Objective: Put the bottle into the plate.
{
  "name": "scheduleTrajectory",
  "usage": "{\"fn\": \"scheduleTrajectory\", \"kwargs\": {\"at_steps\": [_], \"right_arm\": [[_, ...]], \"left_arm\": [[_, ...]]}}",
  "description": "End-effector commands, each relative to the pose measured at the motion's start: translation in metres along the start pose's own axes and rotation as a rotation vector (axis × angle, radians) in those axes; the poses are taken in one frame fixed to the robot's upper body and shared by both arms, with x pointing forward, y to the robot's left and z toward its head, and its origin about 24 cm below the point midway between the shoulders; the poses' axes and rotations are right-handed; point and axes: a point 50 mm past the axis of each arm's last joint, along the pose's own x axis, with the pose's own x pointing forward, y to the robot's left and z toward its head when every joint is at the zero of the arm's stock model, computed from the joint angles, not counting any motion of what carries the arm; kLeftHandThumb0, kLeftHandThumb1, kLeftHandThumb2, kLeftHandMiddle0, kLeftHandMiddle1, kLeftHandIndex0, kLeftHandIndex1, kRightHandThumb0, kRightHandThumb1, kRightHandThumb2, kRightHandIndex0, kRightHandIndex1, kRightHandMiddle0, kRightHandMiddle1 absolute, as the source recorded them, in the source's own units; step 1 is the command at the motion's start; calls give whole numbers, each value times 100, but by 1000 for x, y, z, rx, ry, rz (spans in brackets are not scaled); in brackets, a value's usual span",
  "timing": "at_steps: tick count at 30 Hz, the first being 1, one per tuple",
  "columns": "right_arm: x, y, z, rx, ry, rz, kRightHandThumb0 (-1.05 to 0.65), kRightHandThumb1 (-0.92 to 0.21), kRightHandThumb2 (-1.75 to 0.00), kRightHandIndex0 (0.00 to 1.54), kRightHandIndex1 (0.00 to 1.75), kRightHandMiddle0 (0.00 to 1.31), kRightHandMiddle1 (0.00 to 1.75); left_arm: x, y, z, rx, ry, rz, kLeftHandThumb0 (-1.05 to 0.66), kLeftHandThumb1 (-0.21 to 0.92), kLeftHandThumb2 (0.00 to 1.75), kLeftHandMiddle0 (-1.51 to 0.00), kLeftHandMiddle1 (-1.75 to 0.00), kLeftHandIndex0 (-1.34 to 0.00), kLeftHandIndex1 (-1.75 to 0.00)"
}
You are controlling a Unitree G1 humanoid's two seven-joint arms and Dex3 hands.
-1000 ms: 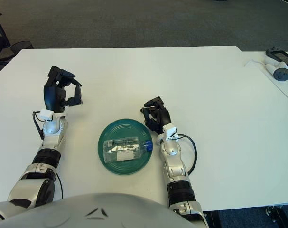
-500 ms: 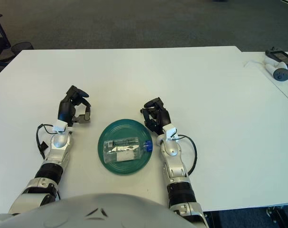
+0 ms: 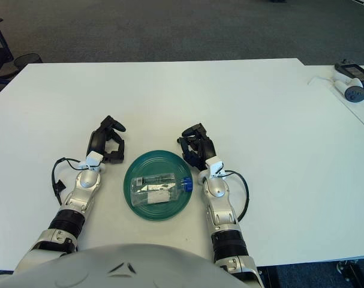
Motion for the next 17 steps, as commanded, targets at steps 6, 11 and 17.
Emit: {"fn": "scheduleTrajectory", "kwargs": {"at_steps": [6, 11, 17], "right_arm": [[-27, -5, -47, 16, 266, -24, -35, -92, -49, 47, 104, 22, 172], [-27, -5, -47, 19, 260, -34, -35, -92, -49, 47, 104, 21, 173], [-27, -5, -43, 41, 232, -80, -35, -92, -51, 45, 103, 20, 174]], "left_arm": [[-19, -6, -25, -38, 154, -2, 0, 7, 159, -81, -168, -58, -175], [-20, -8, -24, -63, 144, 5, 0, 7, 159, -82, -167, -58, -175], [-18, -9, -19, -89, 108, 44, 0, 6, 160, -81, -171, -58, -175]]}}
